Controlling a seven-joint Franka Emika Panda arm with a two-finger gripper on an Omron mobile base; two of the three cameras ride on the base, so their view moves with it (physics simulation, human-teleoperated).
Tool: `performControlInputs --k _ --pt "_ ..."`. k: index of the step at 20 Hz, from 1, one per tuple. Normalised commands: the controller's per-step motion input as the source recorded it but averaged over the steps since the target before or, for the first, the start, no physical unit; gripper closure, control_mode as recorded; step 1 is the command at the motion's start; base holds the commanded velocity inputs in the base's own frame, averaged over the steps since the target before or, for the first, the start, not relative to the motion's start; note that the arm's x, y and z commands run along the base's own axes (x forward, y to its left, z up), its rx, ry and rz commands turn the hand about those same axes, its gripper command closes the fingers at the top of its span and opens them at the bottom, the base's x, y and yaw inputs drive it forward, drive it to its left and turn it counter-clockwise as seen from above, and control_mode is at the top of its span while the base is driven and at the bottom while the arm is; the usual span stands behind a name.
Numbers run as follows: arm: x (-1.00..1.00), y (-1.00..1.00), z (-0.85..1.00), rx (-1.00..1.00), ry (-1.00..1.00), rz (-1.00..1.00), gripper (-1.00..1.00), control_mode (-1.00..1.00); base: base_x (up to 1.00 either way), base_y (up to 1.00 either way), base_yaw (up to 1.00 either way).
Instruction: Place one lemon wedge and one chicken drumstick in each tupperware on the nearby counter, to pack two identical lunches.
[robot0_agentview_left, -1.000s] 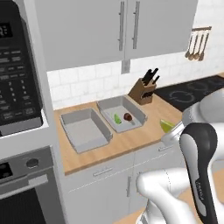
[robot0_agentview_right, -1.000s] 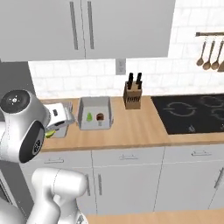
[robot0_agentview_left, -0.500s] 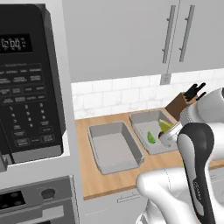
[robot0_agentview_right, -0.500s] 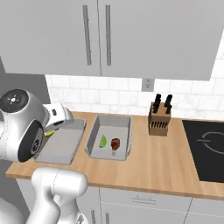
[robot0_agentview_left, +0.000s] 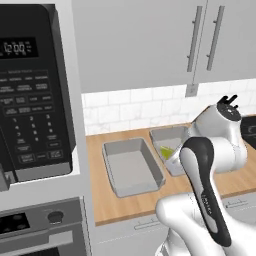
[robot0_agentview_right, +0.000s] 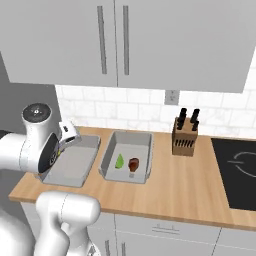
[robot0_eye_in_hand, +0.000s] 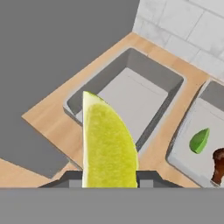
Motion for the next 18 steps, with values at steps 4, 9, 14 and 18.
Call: performControlInputs --k 4,9,14,18 --pt "0.73 0.61 -0.66 0.00 0.13 0.07 1.00 -1.00 0.00 0.00 0.00" --pt "0.56 0.26 -0.57 0.00 0.03 0.04 1.00 -1.00 0.00 0.00 0.00" --pt "0.49 0.00 -0.38 0.00 0.00 0.00 1.00 -1.00 0.00 0.00 0.00" --pt "0.51 0.00 -0.31 0.00 0.00 0.00 1.00 -1.00 0.00 0.00 0.00"
